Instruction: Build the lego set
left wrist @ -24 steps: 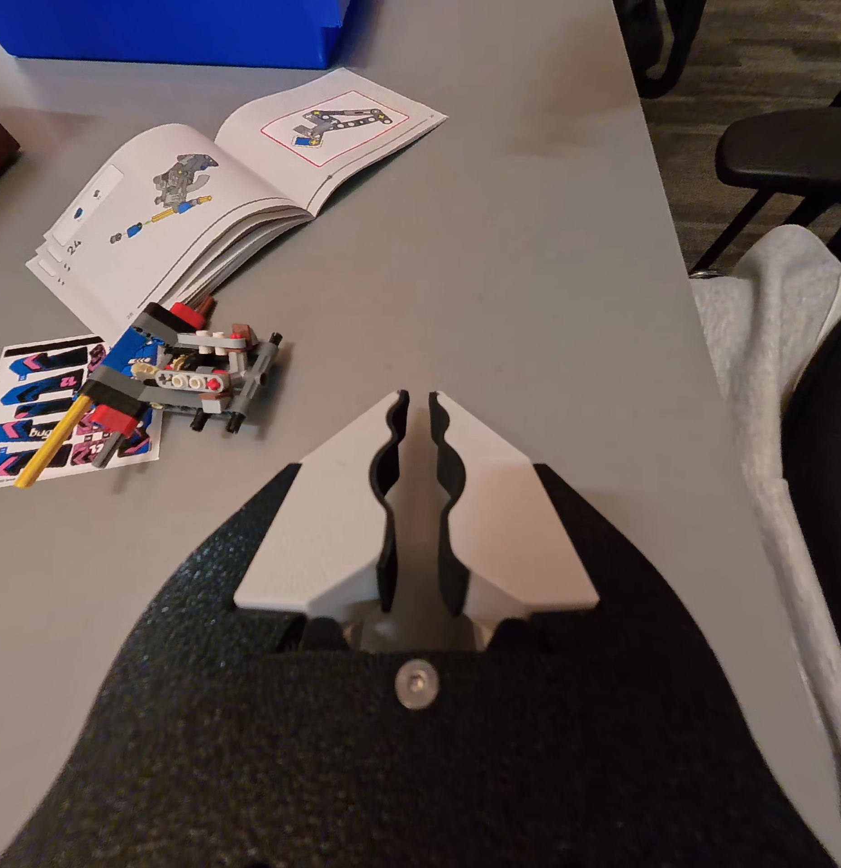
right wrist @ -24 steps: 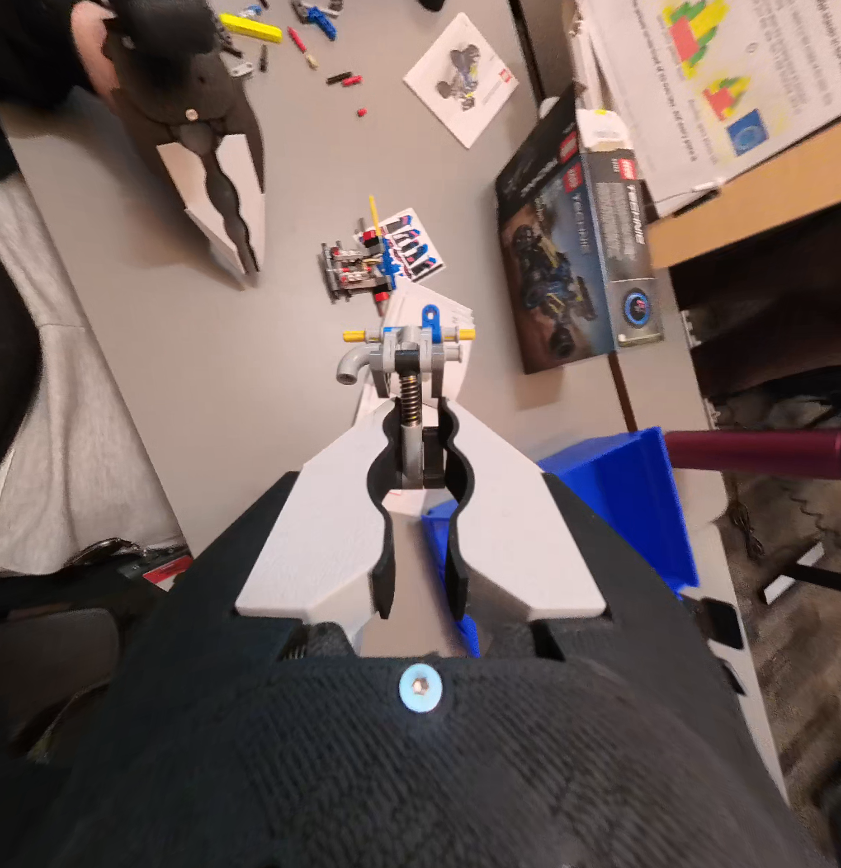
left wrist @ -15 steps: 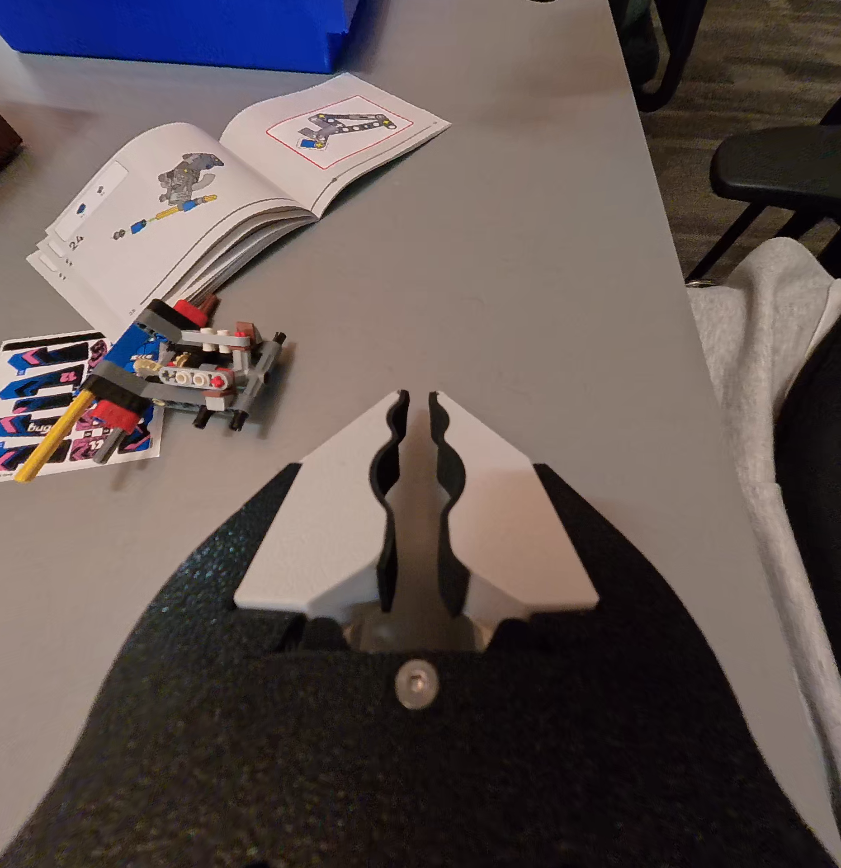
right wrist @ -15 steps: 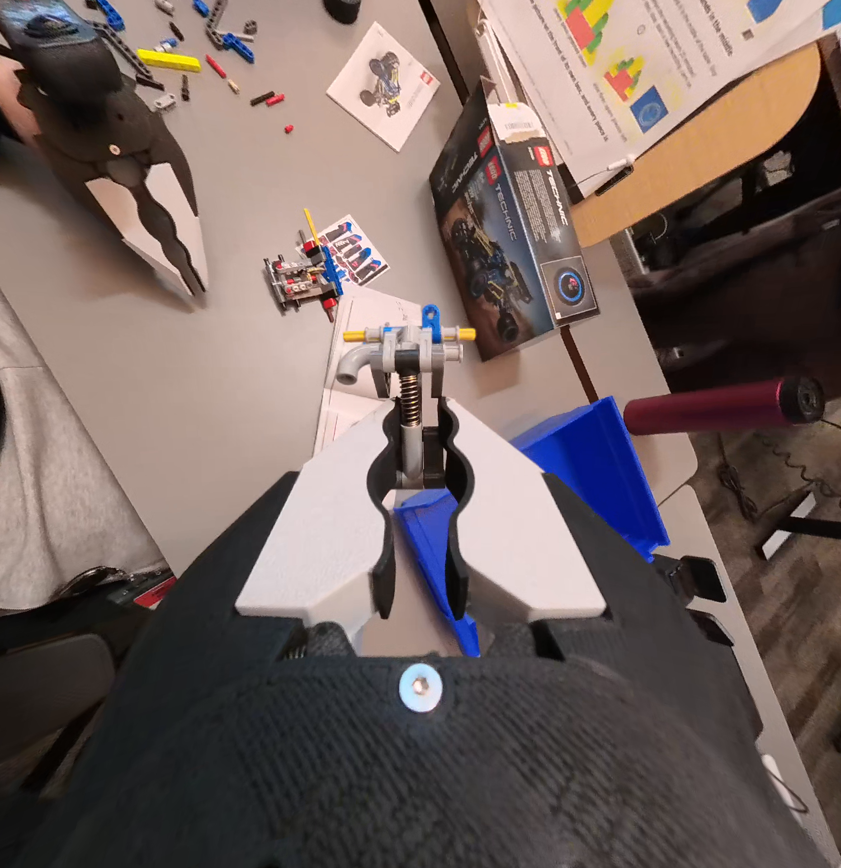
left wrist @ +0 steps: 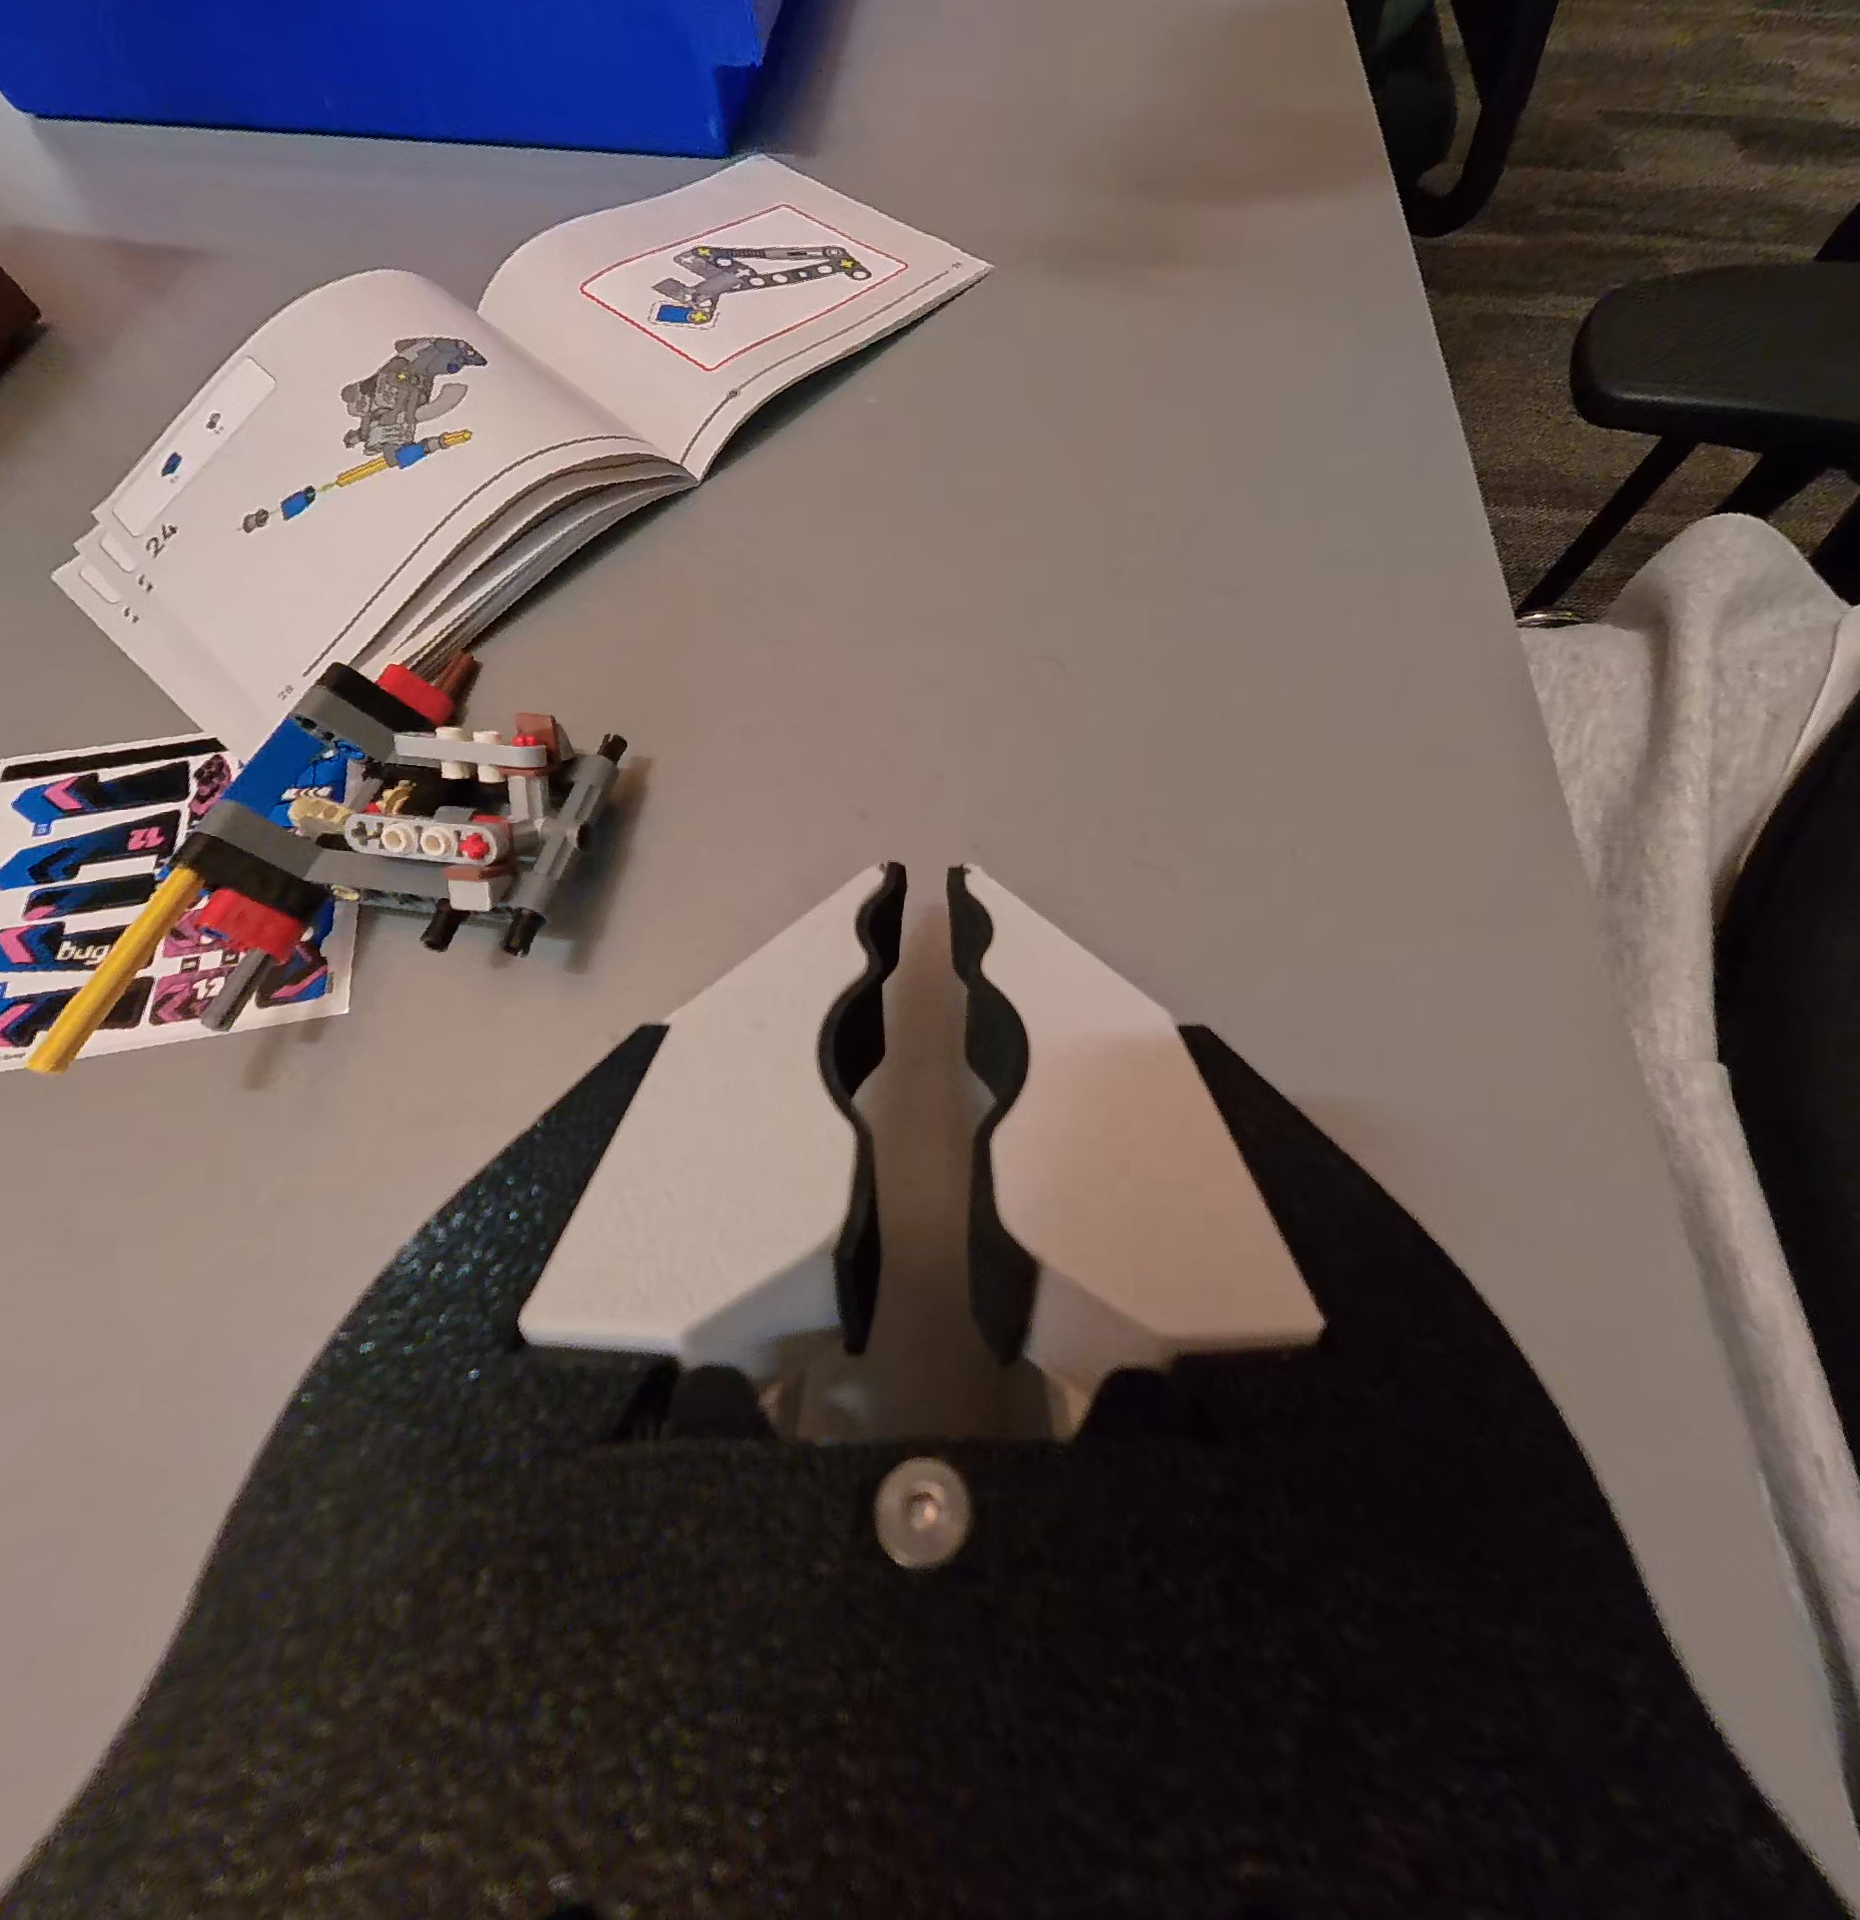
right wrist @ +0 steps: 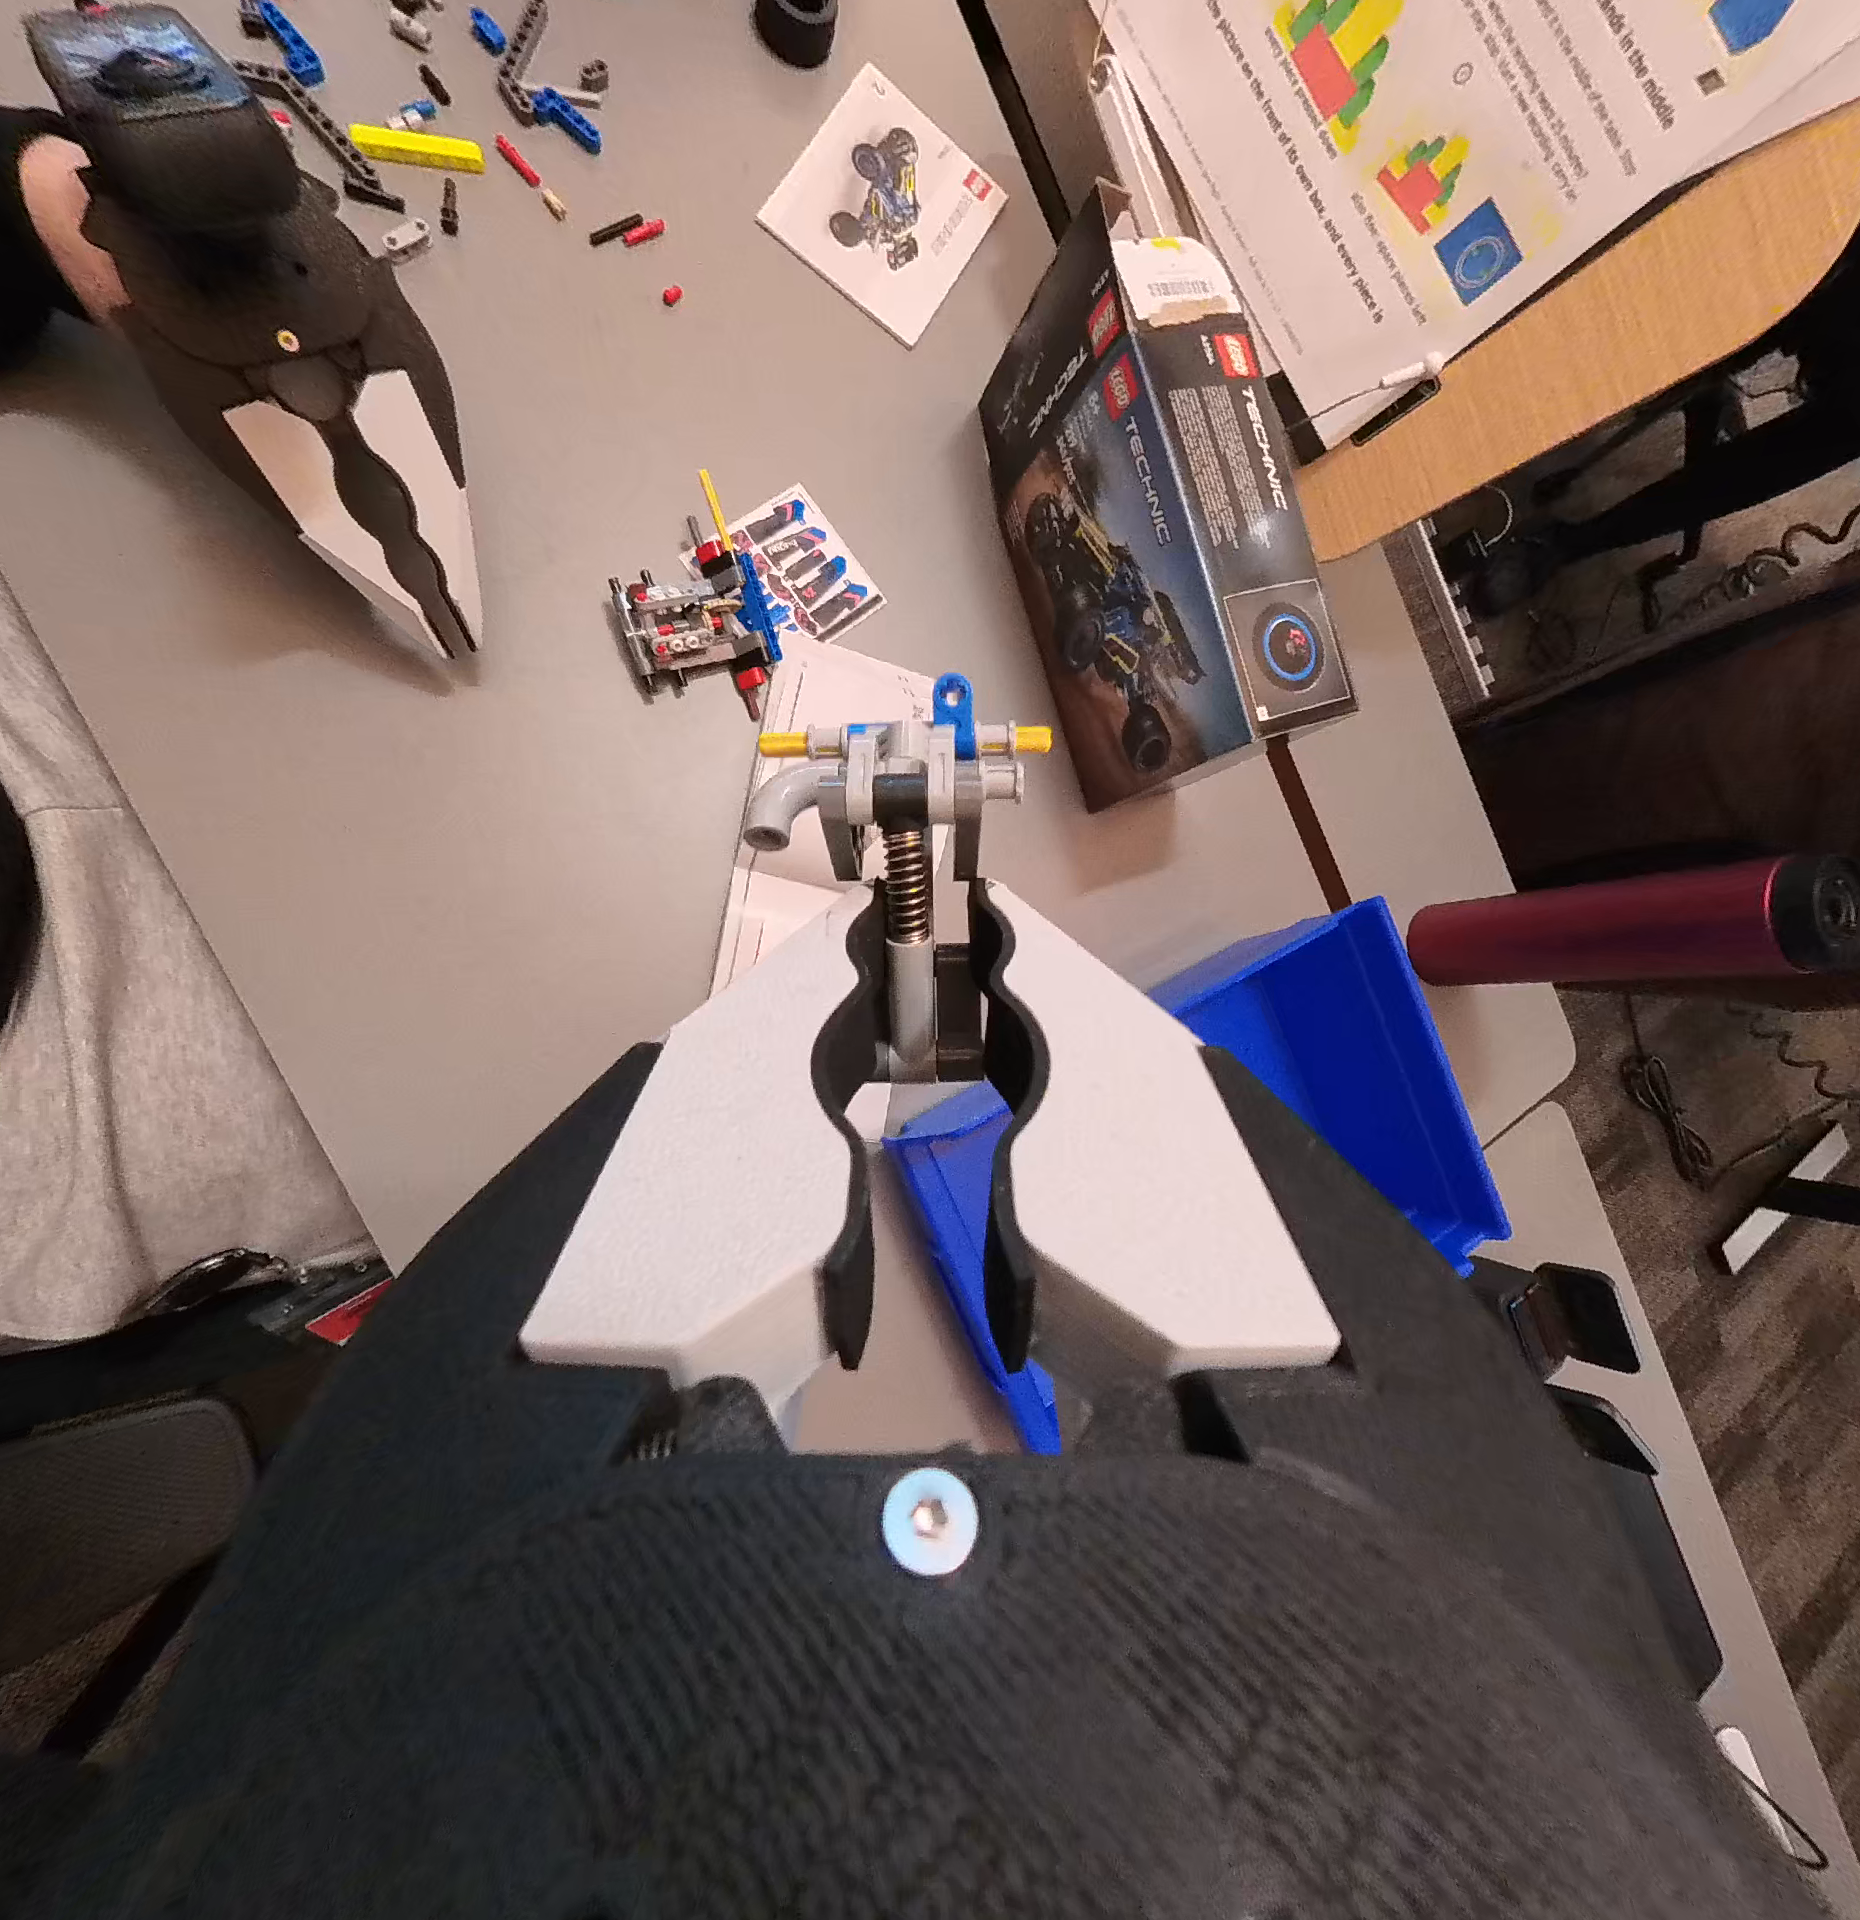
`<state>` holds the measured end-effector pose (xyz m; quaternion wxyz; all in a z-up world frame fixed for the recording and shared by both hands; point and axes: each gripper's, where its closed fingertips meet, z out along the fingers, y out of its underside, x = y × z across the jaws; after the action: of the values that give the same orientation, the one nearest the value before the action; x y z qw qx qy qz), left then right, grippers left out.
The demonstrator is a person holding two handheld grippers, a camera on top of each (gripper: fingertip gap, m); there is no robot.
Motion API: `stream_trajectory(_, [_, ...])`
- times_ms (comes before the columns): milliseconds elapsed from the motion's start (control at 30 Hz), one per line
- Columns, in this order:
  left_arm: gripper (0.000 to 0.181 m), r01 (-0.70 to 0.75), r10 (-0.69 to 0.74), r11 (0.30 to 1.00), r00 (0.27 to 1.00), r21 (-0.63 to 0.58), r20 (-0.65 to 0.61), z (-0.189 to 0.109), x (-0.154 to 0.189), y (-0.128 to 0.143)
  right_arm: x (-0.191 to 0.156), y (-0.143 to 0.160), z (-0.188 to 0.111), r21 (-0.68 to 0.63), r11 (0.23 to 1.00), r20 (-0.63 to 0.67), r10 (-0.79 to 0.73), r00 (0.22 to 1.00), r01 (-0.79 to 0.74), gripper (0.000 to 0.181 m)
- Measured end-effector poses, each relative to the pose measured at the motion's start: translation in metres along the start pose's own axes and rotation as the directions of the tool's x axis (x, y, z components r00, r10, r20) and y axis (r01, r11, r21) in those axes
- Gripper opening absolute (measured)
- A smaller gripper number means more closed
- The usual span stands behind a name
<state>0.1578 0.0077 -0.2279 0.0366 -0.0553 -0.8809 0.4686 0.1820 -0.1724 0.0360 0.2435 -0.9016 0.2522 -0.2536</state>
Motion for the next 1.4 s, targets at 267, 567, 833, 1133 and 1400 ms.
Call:
stream_trajectory(267, [0.005,-0.005,0.005,1.0,1.0,-0.007,-0.002,0.0,0.001,0.001,-0.005,0.003,0.004,0.025,1.0,0.011,-0.012,1.0,0.012,0.013])
stream_trajectory(567, [0.002,-0.049,0.032,0.987,0.994,0.156,0.108,-0.013,-0.006,-0.035,-0.037,-0.004,0.016,0.094,0.995,0.156,-0.042,0.987,0.027,0.012])
stream_trajectory(833, [0.0,-0.471,0.124,0.645,0.842,0.602,0.525,-0.126,0.042,-0.174,-0.144,-0.034,0.057,0.213,0.965,0.399,-0.229,0.888,0.153,0.012])
stream_trajectory(1133, [0.0,-0.388,0.069,0.661,0.883,0.642,0.463,-0.119,0.036,-0.168,-0.174,-0.067,0.066,0.282,0.932,0.425,-0.333,0.842,0.226,0.012])
stream_trajectory(1400, [0.0,-0.367,0.057,0.68,0.889,0.635,0.454,-0.111,0.028,-0.161,-0.166,-0.066,0.07,0.323,0.932,0.439,-0.299,0.847,0.162,0.011])
